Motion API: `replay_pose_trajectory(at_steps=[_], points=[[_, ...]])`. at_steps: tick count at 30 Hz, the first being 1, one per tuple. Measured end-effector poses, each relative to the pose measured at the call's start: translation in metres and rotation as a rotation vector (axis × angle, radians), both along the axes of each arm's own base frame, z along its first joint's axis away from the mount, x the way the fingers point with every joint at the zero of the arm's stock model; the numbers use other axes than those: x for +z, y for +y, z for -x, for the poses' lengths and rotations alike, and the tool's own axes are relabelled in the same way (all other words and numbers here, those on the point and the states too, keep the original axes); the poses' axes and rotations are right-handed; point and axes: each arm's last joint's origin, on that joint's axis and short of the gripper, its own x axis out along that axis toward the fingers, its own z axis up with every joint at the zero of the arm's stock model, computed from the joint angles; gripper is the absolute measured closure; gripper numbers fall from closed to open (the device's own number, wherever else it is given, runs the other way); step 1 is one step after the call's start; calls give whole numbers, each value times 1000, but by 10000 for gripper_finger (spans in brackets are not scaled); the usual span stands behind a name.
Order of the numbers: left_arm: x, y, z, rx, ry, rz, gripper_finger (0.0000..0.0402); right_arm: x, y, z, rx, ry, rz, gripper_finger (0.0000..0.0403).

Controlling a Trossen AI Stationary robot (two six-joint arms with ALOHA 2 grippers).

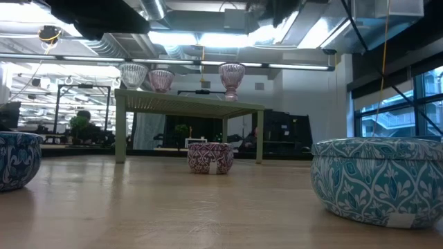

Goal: Pick & Place candle stick holders
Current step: Put the pink glass candle holder on the shelf aligned with the other glass candle holders

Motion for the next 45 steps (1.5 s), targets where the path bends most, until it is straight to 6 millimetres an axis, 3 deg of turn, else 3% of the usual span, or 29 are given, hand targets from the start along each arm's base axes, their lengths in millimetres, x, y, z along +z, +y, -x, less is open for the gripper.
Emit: replay_pose_trajectory(at_steps=[6,10,14,20,25,35,45], points=[[-2,1,1,17,6,21,370,-55,3,37,17,-146,22,269],[-1,2,1,52,-6,6,370,-79,-4,57,4,-466,37,269],[-1,3,1,90,-21,-9,370,-116,-14,68,-40,-690,52,269],[1,3,1,97,-23,-62,370,-169,-27,69,-145,-858,29,269],[3,5,-1,96,-24,-97,370,-179,-36,63,-198,-995,17,269],[3,11,-6,106,-17,-97,370,-200,-61,35,-315,-935,-34,269],[2,10,-6,92,-13,-93,370,-205,-75,24,-363,-964,-41,270]])
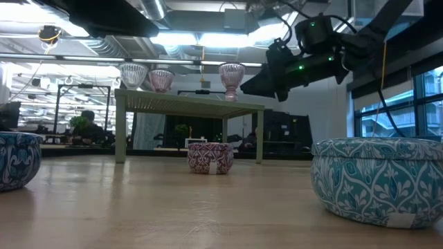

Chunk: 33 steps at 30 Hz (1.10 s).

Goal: Pick & Place candle stick holders
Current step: Put the pink glass candle holder on the shelf aligned with the other glass candle holders

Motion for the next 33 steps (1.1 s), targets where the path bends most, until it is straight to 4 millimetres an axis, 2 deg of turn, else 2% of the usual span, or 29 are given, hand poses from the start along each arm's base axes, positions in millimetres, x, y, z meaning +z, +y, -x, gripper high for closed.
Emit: replay_pose_trajectory(at_steps=[19,33], points=[[0,0,0,1,-1,1,370,-12,-3,-9,9,-55,21,270],[0,0,0,0,-1,0,370,-5,-5,-14,10,-80,40,269]])
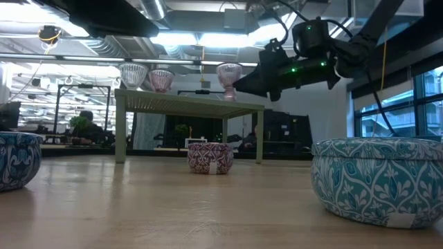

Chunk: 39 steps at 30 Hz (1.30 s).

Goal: Pick & Place candle stick holders
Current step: Put the pink glass candle holder on the shelf aligned with the other glass candle holders

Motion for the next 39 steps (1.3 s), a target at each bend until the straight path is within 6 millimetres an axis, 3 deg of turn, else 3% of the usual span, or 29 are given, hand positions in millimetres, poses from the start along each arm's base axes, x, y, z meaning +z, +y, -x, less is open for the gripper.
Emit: replay_pose_trajectory(at_steps=[16,30,39], points=[[0,0,0,0,0,1,370,-2,0,-1,11,54,59,265],[0,0,0,0,0,1,370,-1,0,-1,10,45,53,161],[0,0,0,0,0,0,370,-1,0,-1,9,44,50,159]])
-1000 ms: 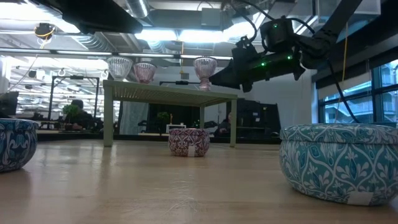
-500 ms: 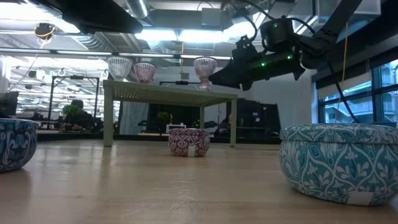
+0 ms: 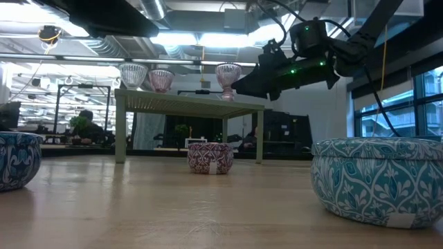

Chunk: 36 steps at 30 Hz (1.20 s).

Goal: Pick & Place candle stick holders
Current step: Put the pink glass candle holder on the shelf aligned with the other glass candle holders

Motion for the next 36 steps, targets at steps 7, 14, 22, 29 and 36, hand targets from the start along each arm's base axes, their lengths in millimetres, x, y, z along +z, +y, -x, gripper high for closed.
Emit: replay_pose_trajectory(at_steps=[7,14,22,29,36], points=[[0,0,0,0,0,-1,370,2,0,0,0,-16,5,159],[0,0,0,0,1,-1,370,2,0,0,0,-18,7,159],[0,0,0,-2,4,-8,370,2,0,0,11,-23,10,159],[0,0,0,-2,4,-9,370,2,0,0,22,-16,34,159],[0,0,0,-2,4,-9,370,7,-2,-3,40,-32,36,159]])
